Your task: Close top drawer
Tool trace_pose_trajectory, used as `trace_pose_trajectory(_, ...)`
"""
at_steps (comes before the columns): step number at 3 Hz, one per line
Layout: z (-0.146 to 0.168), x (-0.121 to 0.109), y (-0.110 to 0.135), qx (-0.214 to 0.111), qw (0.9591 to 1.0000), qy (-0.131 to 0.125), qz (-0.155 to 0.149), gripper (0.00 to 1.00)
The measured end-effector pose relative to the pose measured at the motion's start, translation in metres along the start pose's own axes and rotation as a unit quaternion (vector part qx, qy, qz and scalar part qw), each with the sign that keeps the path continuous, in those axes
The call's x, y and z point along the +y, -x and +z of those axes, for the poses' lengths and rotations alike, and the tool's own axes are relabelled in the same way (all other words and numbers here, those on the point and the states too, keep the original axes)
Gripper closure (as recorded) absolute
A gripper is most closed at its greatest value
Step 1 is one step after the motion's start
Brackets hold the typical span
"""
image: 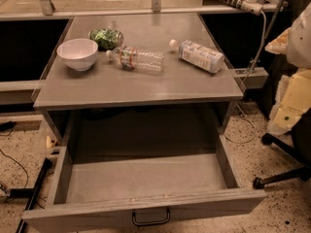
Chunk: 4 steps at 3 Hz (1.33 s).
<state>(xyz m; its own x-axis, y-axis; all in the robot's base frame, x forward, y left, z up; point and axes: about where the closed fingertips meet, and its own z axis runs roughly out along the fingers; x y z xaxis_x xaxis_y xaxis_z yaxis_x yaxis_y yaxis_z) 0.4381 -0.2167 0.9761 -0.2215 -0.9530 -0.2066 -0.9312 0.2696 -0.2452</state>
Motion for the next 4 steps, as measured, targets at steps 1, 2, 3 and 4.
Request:
trace_pose_trajectory(1,0.0,0.0,0.0,0.0,1.0,0.0,0.0,0.0)
trace_pose_trajectory(2,0.0,0.007,0.0,-0.003,0.9999,-0.008,-0.012,0.0)
trace_pose_trajectory(3,0.002,0.036,0.001,-0.028,0.9984,-0.02,-0.044,0.0)
trace_pose_trajectory(4,0.019,0.074,-0.007,-0.069,0.9949,-0.02,-0.071,0.19)
